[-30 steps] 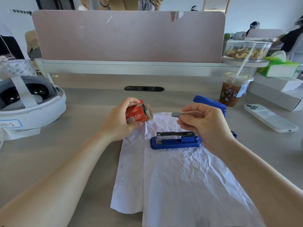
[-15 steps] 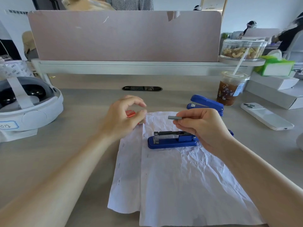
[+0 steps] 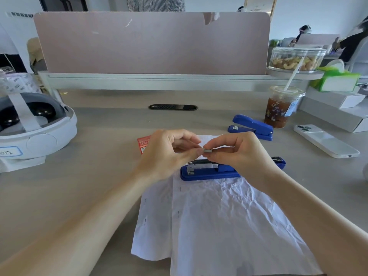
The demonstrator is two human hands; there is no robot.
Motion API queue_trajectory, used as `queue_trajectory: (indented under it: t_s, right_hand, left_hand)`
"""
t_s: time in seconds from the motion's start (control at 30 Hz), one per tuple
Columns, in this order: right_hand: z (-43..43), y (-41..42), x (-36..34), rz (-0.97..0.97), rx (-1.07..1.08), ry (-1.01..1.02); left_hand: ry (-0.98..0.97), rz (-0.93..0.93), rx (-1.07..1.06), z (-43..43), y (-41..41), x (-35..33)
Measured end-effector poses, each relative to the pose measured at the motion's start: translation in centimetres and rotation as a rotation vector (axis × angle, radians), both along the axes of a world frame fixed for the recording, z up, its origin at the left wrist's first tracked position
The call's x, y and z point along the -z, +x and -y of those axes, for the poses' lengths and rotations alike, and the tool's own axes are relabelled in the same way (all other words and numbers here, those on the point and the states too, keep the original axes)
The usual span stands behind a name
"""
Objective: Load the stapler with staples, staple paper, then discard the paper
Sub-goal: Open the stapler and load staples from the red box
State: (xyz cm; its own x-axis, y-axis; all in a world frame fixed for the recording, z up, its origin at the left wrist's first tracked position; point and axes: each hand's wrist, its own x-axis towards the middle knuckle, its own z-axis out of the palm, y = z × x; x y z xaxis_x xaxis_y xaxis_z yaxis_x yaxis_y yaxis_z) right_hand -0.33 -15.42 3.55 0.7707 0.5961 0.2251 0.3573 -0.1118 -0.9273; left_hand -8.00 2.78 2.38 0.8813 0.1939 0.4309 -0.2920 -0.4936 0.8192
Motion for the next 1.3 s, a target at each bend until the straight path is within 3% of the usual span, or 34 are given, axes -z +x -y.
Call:
queue_trajectory:
  t_s: [0.27, 0.47, 0.6, 1.3]
  right_hand:
    - [-0.1, 0.0, 0.3, 0.267, 0.058, -0.101]
    - [0.3, 0.8, 0.5, 0.388, 0.042, -0.237]
    - [0.4, 1.0, 0.9, 0.421, 0.038, -0.271]
    - [0.2, 1.2, 0.9, 0.517, 0.003, -0.324]
  left_hand:
    - [0.031, 0.024, 0.017, 0.0, 0.0, 0.3]
    - [0.359, -0.137, 0.033, -1.6, 0.0, 0.0]
    - [0.479, -0.232, 0.051, -2.1, 0.3, 0.8]
    - [0.509, -0.233, 0.088, -2.4, 0.7, 1.2]
